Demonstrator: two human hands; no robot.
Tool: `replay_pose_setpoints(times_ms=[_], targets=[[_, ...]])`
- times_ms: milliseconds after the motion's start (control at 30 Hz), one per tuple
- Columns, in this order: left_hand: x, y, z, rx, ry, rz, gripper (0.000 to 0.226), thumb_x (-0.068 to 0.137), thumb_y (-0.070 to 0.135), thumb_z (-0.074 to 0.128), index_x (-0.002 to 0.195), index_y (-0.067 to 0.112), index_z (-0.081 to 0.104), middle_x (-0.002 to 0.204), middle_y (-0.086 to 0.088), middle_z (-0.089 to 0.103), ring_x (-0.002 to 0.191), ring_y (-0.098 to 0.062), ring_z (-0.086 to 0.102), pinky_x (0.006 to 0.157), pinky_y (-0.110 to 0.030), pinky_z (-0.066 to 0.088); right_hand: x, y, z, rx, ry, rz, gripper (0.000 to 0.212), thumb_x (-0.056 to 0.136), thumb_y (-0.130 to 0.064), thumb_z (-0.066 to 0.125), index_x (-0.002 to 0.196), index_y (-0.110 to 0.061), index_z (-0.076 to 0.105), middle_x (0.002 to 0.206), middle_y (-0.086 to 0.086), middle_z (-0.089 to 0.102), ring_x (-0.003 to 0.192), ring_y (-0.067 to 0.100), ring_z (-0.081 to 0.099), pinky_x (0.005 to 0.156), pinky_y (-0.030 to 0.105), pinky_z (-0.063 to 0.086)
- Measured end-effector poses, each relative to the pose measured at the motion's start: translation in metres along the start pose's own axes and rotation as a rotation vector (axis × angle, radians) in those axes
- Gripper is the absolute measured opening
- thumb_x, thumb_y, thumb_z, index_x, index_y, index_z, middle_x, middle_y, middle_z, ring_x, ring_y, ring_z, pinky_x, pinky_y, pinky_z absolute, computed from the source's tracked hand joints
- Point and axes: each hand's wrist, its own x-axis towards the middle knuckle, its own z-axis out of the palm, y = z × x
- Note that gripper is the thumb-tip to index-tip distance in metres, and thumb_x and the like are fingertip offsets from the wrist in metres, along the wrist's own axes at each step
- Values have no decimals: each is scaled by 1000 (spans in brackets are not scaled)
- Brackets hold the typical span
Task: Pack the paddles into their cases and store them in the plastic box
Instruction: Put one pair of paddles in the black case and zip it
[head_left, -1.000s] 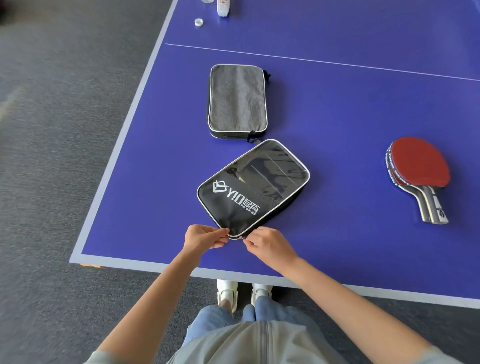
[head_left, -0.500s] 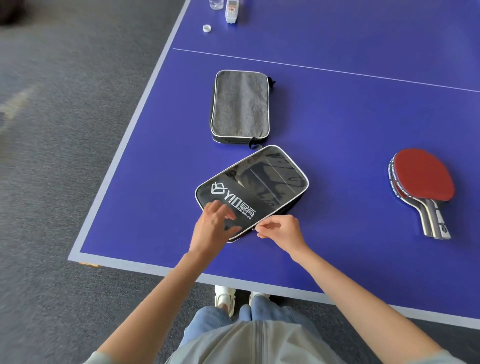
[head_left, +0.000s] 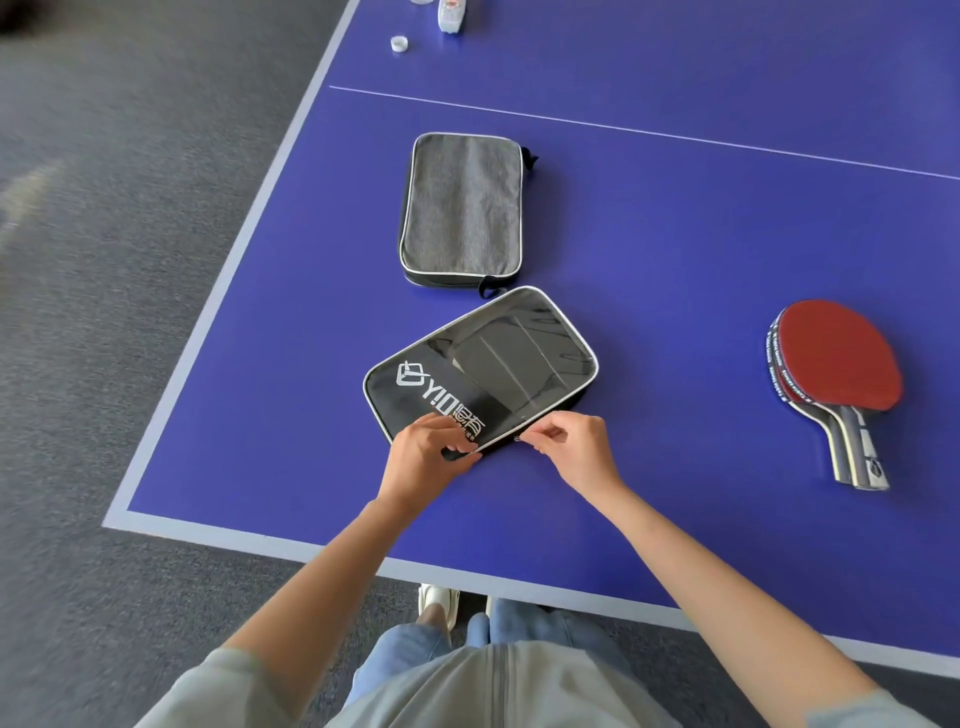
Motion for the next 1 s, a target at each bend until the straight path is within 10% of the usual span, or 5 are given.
replay_pose_setpoints(times_ms=[533,633,833,1000], targets=[[8,-26,-34,14,-141,43,14,71,17,81,64,16,70,71,7,63,72,-13,54,61,-33,51,19,30,-61,-99,27,-105,7,75,-5,77,73,-1,71,87,0,67,76,2,62,72,13,48],[29,-1,-16,11,-74,115,13,79,28,75,90,22,74,96,4,64,92,-18,54,85,-30,43,18,30,-57,-57,11,-135,7,77,-1,74,74,2,68,119,0,59,104,7,60,87,9,47],[80,35,61,324,-157,-27,46,101,36,28,147,34,23,158,0,14,147,-24,4,118,-44,-1,6,34,-50,-97,5,-192,9,71,-6,79,75,0,73,107,7,70,94,14,67,80,9,50],[77,23,72,561,-118,59,51,98,44,19,148,33,22,158,-2,17,146,-29,13,116,-50,14,9,39,-57,-221,-77,-252,12,78,-10,75,76,-1,68,86,6,65,68,14,60,63,22,51]])
